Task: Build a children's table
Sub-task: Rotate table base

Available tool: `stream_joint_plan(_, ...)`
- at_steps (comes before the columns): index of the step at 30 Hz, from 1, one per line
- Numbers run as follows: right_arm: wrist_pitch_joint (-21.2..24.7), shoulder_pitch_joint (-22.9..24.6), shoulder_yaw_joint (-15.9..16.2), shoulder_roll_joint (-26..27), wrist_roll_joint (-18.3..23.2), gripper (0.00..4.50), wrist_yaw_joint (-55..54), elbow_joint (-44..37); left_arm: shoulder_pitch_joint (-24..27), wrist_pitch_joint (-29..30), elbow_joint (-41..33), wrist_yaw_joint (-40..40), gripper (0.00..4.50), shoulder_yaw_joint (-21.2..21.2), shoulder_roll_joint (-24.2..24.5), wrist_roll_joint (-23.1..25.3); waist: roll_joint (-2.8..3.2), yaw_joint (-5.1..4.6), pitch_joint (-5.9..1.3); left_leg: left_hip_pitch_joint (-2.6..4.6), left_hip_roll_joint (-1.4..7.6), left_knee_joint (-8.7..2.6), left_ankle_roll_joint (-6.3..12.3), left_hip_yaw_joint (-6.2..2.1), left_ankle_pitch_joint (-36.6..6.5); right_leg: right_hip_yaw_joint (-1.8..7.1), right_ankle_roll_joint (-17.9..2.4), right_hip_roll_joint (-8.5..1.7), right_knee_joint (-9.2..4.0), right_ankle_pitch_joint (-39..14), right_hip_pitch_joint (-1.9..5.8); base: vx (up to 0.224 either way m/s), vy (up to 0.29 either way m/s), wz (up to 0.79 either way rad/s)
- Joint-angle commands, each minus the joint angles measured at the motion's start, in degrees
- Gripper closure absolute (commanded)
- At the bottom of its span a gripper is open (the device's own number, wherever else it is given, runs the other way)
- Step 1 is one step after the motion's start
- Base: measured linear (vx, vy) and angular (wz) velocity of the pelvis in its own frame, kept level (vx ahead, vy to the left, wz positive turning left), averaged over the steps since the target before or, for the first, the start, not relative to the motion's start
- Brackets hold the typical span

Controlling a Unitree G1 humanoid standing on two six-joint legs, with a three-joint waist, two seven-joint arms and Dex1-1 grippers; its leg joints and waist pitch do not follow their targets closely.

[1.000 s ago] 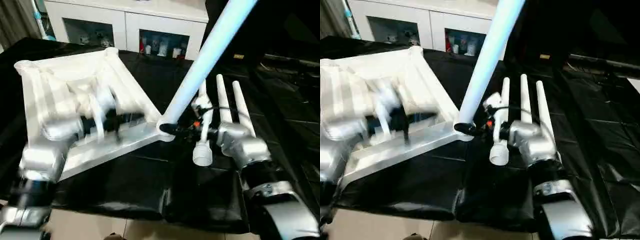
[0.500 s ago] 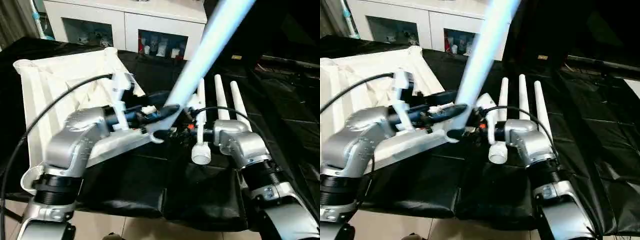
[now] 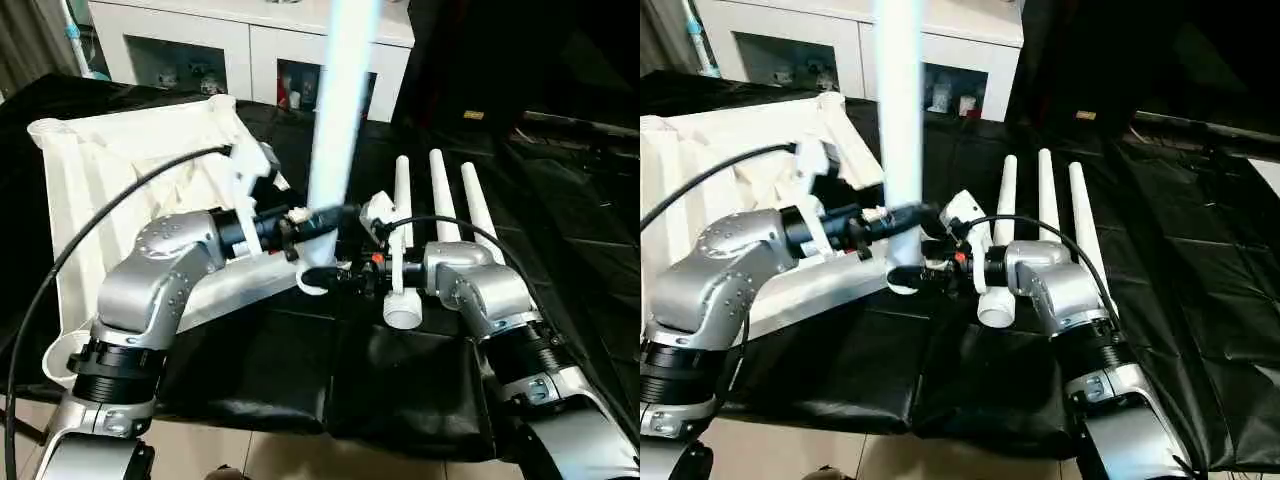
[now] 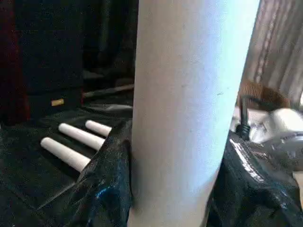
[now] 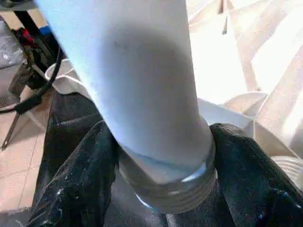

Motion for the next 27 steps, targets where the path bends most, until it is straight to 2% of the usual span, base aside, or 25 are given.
stream_joint_plan(1,-1.4,-0.2,1.0,-0.1,-1.1,1.83,-0.5,-2.0,-1.9,1.5,-0.2,1.8,2.53,1.4,-1.2,-2.8,0.58,0.27,-4.11,0.57,2.36,-3.48,1.87,-0.58,-5.0,3.29,-12.7,-4.87,-3.79,1.4,3.75,0.000,0.000,0.00)
stream_joint_plan(3,-3.6,-0.3,-0.7,0.6,-0.1,1.83,-1.4,-2.2,-2.5,3.9,0.0,2.9,2.53,2.7,-1.1,-3.9,0.60,0.30,-4.13,0.54,2.39,-3.45,1.62,-0.60,-5.1,3.29,-12.5,-4.92,-3.77,1.0,3.76,0.000,0.000,0.00)
stream_joint_plan(4,-2.8,-0.5,-1.8,0.9,1.5,1.83,-1.1,-2.7,-2.6,4.2,0.0,2.8,2.53,2.8,-0.8,-3.8,0.64,0.22,-4.11,0.57,2.31,-3.44,1.62,-0.58,-5.1,3.29,-12.4,-4.82,-3.73,0.9,3.67,0.000,0.000,0.00)
stream_joint_plan(5,-2.6,-0.6,-2.3,0.9,2.3,1.31,-0.7,-3.1,-2.7,4.4,0.1,2.8,2.53,2.8,-0.6,-3.7,0.71,0.29,-4.14,0.65,2.37,-3.45,1.74,-0.62,-5.1,3.29,-12.5,-4.87,-3.78,0.8,3.68,0.000,0.000,0.00)
stream_joint_plan(8,-2.1,-0.7,-2.4,0.2,3.8,1.18,1.3,-4.9,-3.1,5.5,0.4,3.0,2.55,2.6,0.4,-3.3,0.71,0.34,-4.20,0.61,2.36,-3.38,2.06,-0.63,-4.2,3.27,-12.5,-4.73,-3.56,2.5,3.76,0.000,0.000,0.00)
stream_joint_plan(10,-1.7,-0.8,-2.4,-0.2,4.1,0.85,1.9,-5.7,-3.2,6.5,0.5,3.1,2.56,2.4,0.8,-3.2,0.71,0.39,-4.23,0.59,2.32,-3.35,2.56,-0.61,-3.6,3.27,-12.4,-4.73,-3.50,3.4,3.76,0.000,0.000,0.00)
stream_joint_plan(16,-1.7,-2.5,-2.6,-0.6,3.7,0.49,0.8,-5.2,-3.4,8.7,-0.4,2.6,2.57,1.6,1.0,-4.2,0.76,0.48,-4.18,0.61,2.31,-3.39,1.60,-0.60,-4.5,3.30,-12.1,-4.82,-3.69,1.2,3.74,0.000,0.000,0.00)
stream_joint_plan(18,-1.2,-2.6,-2.3,-0.8,3.8,0.49,1.0,-5.2,-3.4,8.9,-0.8,2.6,2.57,1.5,0.8,-4.5,0.73,0.54,-4.21,0.60,2.28,-3.37,1.55,-0.60,-4.2,3.28,-12.2,-4.79,-3.67,1.6,3.78,0.000,0.000,0.00)
stream_joint_plan(19,-0.7,-2.7,-1.9,-1.0,3.8,0.46,1.4,-5.3,-3.5,9.1,-1.1,2.6,2.57,1.3,0.6,-4.7,0.49,0.57,-4.25,0.57,2.27,-3.34,1.73,-0.59,-3.7,3.28,-12.3,-4.73,-3.58,2.2,3.82,0.000,0.000,0.00)
stream_joint_plan(24,0.8,-3.2,-0.7,-1.2,4.0,0.46,2.7,-5.1,-3.5,10.2,-2.7,2.1,2.57,1.2,0.0,-6.5,0.43,0.61,-4.20,0.47,2.26,-3.31,2.11,-0.58,-3.7,3.24,-12.4,-4.80,-3.62,2.0,3.88,0.000,0.000,0.00)
stream_joint_plan(25,1.1,-3.3,-0.6,-1.2,4.1,0.75,2.8,-5.0,-3.6,10.4,-2.8,2.1,2.57,1.2,0.0,-6.5,0.43,0.63,-4.18,0.47,2.29,-3.30,2.09,-0.58,-3.7,3.25,-12.3,-4.81,-3.61,1.7,3.82,0.000,0.000,0.00)
stream_joint_plan(27,1.4,-3.4,-0.5,-1.1,4.2,0.83,2.9,-4.8,-3.6,10.5,-2.8,2.2,2.57,1.3,0.0,-6.6,0.37,0.64,-4.22,0.51,2.30,-3.29,2.06,-0.58,-3.6,3.25,-12.1,-4.79,-3.61,1.5,3.82,0.000,0.000,0.00)
